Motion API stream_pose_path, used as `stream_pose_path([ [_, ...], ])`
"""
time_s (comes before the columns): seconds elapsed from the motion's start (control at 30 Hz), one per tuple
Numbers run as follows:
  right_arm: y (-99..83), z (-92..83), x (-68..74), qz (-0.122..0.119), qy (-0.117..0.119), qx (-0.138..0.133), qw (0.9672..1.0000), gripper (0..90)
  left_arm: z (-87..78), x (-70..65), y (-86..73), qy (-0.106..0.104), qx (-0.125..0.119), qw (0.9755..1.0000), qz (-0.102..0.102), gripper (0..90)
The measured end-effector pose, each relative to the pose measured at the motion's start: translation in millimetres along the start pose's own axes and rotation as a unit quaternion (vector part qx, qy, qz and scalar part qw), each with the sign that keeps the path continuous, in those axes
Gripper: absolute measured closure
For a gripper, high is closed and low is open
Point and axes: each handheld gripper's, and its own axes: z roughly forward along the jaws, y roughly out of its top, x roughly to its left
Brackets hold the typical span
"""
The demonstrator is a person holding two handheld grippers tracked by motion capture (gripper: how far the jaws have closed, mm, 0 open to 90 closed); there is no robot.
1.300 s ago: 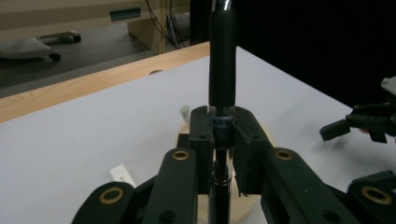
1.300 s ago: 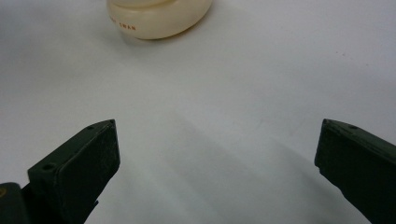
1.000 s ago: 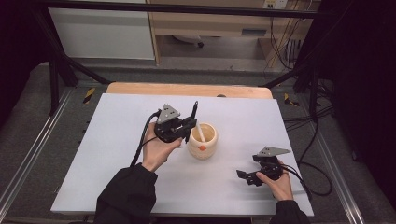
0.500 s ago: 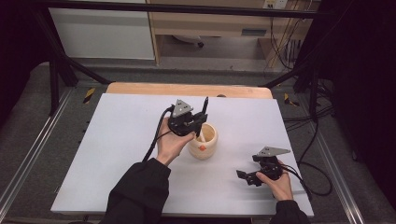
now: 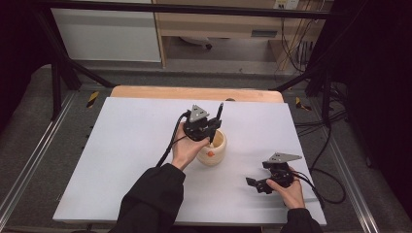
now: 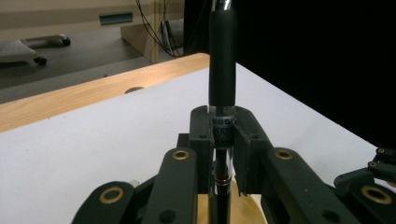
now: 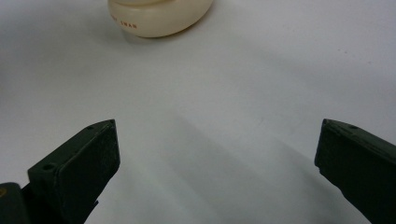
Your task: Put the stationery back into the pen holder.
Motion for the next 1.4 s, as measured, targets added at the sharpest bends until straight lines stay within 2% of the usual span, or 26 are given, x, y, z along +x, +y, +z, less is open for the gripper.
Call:
stream_pose_path([
  [0.17,-0.1,0.2,-0.2,-0.003,0.001,0.001,1.0000,0.8,3.2,0.3,-7.2,-0.003,0.008,0.9999,0.008,78.9],
  [0.23,0.0,0.1,0.1,-0.001,0.001,0.002,1.0000,0.8,4.5,0.6,-10.8,-0.008,0.006,0.9999,0.006,78.9],
  [0.7,-0.3,0.6,0.3,-0.002,0.001,0.003,1.0000,0.8,5.7,2.9,-34.7,-0.018,0.034,0.9992,0.008,78.8],
  [1.1,-0.5,1.4,0.7,-0.002,0.001,0.004,1.0000,0.8,1.5,5.8,-37.8,-0.019,0.061,0.9977,0.022,78.1],
  [1.3,-0.5,1.2,0.6,-0.002,0.001,0.004,1.0000,0.8,-4.0,6.9,-34.8,-0.016,0.059,0.9979,0.022,69.8],
  [1.4,-0.5,1.2,0.6,-0.001,0.001,0.004,1.0000,0.8,-10.2,8.9,-32.5,-0.015,0.062,0.9977,0.023,59.3],
])
